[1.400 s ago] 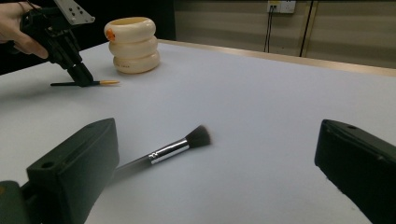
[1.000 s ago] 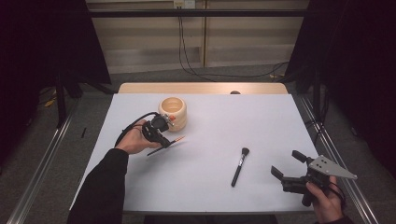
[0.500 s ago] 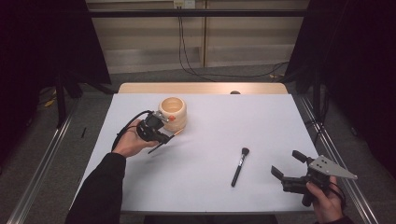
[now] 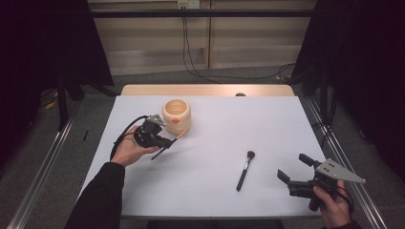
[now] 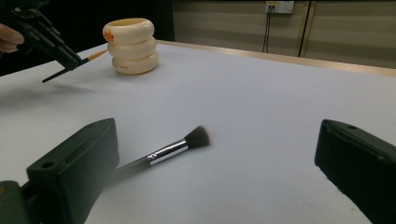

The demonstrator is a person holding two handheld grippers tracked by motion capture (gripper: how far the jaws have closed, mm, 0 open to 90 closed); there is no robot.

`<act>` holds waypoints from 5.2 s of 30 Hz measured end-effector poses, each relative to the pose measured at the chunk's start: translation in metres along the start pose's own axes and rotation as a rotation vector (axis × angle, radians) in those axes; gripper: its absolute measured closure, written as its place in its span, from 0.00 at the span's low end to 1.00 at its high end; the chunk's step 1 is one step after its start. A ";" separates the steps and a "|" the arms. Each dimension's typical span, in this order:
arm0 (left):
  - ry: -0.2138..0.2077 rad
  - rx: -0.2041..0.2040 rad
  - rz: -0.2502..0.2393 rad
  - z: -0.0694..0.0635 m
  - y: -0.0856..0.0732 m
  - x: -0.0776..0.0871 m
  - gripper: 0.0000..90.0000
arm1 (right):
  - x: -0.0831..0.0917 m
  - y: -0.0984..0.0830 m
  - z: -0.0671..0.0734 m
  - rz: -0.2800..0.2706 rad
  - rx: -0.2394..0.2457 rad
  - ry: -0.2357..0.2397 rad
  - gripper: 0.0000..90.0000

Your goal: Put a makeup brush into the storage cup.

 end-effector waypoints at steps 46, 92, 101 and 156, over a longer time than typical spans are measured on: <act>0.210 0.087 -0.429 -0.007 0.032 0.040 0.93 | 0.000 0.000 0.000 -0.008 -0.009 0.002 0.00; 0.354 0.094 -0.561 0.022 0.068 0.062 0.93 | 0.000 0.001 0.000 -0.015 -0.022 0.001 0.00; 0.362 0.112 -0.597 0.035 0.087 0.060 0.93 | 0.000 0.001 0.000 -0.021 -0.024 0.000 0.00; 0.375 0.170 -0.565 0.070 0.086 0.005 0.93 | 0.001 0.001 -0.001 -0.025 -0.038 -0.001 0.00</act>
Point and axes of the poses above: each handheld gripper's, and its own axes: x roughly backward along the jaws, y roughly out of its top, z roughly to its left, the point moved 5 cm from there along -x, roughly forward along the jaws, and after that the axes turned 10 degrees about -x, right-handed, at the moved point
